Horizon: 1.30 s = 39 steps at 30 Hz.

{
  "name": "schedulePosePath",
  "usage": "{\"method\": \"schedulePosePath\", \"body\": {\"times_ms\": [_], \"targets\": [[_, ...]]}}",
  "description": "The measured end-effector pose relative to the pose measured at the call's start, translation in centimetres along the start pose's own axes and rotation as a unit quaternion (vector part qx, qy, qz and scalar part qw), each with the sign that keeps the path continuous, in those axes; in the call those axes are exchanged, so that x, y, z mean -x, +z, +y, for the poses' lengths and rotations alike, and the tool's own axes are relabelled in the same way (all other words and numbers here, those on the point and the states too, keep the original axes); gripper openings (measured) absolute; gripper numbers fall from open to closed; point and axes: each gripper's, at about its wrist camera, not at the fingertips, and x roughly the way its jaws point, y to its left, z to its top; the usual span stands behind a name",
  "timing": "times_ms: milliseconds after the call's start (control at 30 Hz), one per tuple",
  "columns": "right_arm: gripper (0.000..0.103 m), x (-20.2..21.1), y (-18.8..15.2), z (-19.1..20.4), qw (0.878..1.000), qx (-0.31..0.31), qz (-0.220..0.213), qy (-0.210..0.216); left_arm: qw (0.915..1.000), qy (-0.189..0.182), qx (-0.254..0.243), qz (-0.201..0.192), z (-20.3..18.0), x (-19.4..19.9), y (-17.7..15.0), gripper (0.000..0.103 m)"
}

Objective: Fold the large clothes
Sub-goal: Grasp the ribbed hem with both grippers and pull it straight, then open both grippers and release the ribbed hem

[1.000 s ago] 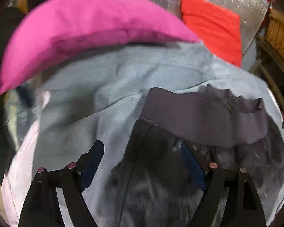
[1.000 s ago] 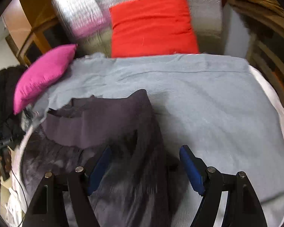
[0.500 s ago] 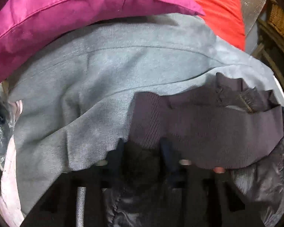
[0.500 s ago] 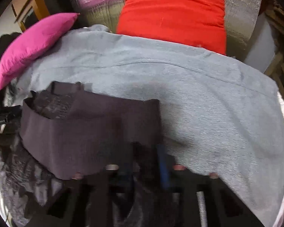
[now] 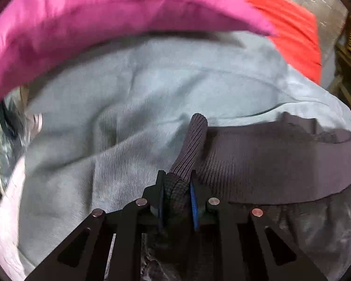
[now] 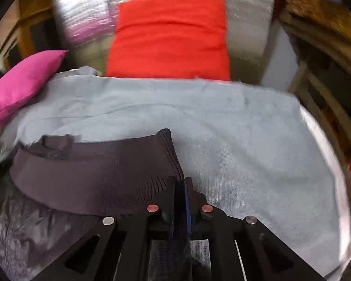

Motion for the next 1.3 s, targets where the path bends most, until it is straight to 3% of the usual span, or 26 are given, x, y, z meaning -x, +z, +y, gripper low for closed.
{"method": "schedulePosePath", "body": {"times_ms": [100, 133, 167, 233, 300, 400, 467, 500, 533, 633, 700, 733, 767, 833, 867, 900, 933, 1067, 1133, 1200, 1300], "targets": [[0.006, -1.7, -0.5, -1.1, 1.000, -0.021, 0.016, -0.001, 0.9999, -0.001, 0.010, 0.004, 0.8, -0.6, -0.1, 0.020], [0.000, -2.1, -0.7, -1.3, 1.000, -0.021, 0.020, -0.007, 0.9999, 0.012, 0.009, 0.003, 0.8, -0.7, -0.2, 0.020], [0.000, -2.3, -0.7, -1.6, 0.999, -0.020, 0.022, -0.039, 0.9997, 0.022, 0.010, 0.004, 0.8, -0.9, -0.3, 0.020], [0.000, -2.9, -1.3, -3.9, 0.996, -0.061, 0.035, -0.055, 0.9997, 0.023, 0.009, 0.000, 0.4, -0.7, -0.6, 0.020], [0.001, -2.3, -1.7, -5.7, 0.995, -0.090, 0.035, -0.033, 0.9998, 0.017, 0.001, -0.011, -0.1, 0.0, -0.6, 0.024], [0.003, 0.4, -1.2, -6.6, 0.994, -0.103, -0.003, 0.020, 0.9997, -0.006, 0.015, -0.019, -0.7, 0.9, -0.4, 0.034], [0.031, 1.8, -0.5, -6.5, 0.992, -0.109, -0.024, 0.055, 0.9990, -0.017, 0.018, -0.037, -0.3, 2.2, -0.4, 0.054], [0.085, 2.2, 0.0, -5.9, 0.992, -0.101, -0.022, 0.075, 0.9983, -0.020, 0.019, -0.051, -0.2, 2.9, -0.4, 0.058], [0.103, 2.0, 0.4, -5.0, 0.991, -0.092, -0.017, 0.091, 0.9976, -0.024, 0.018, -0.063, -0.2, 3.6, -0.3, 0.064], [0.103, 2.1, 0.9, -2.6, 0.992, -0.045, -0.019, 0.116, 0.9977, -0.033, -0.004, -0.060, -0.6, 3.8, 0.1, 0.066], [0.102, 0.9, 1.1, -0.8, 0.992, -0.026, 0.007, 0.121, 0.9984, -0.028, -0.022, -0.043, -1.4, 3.1, 0.3, 0.066], [0.095, -0.4, 1.3, 0.2, 0.992, -0.017, 0.029, 0.121, 0.9986, -0.026, -0.032, -0.032, -1.6, 2.6, 0.2, 0.066], [0.087, -1.1, 1.1, 0.7, 0.992, -0.008, 0.040, 0.120, 0.9989, -0.020, -0.039, -0.019, -2.1, 1.8, 0.1, 0.066], [0.034, -3.0, 1.0, 1.7, 0.992, 0.013, 0.069, 0.102, 0.9988, -0.011, -0.048, -0.007, -2.2, 0.6, 0.1, 0.064], [0.034, -3.7, 0.7, 2.1, 0.991, 0.017, 0.086, 0.097, 0.9984, 0.000, -0.054, -0.014, -2.4, 0.6, 0.0, 0.036], [0.024, -3.9, 0.4, 2.5, 0.991, 0.029, 0.089, 0.091, 0.9979, 0.016, -0.062, -0.010, -2.7, 0.4, 0.1, 0.016], [0.014, -3.6, 0.3, 3.0, 0.991, 0.044, 0.088, 0.087, 0.9980, 0.010, -0.062, -0.012, -2.6, 0.6, 0.1, 0.017], [0.010, 0.6, 0.8, 3.5, 0.995, 0.078, 0.027, 0.048, 0.9969, 0.017, -0.054, -0.055, -1.7, 2.8, 0.4, 0.016], [0.009, 2.4, 1.2, 2.4, 0.997, 0.072, -0.014, 0.019, 0.9985, 0.017, -0.035, -0.038, -1.1, 1.7, 0.5, 0.016], [0.009, 0.2, 1.1, 1.3, 0.999, 0.038, 0.018, 0.021, 0.9982, 0.035, -0.047, -0.014, -1.8, -0.3, 0.0, 0.016], [0.009, -3.0, -0.3, 2.1, 0.998, 0.052, 0.043, 0.000, 0.9977, 0.046, -0.048, -0.011, -2.0, -1.1, -0.3, 0.017]]}}
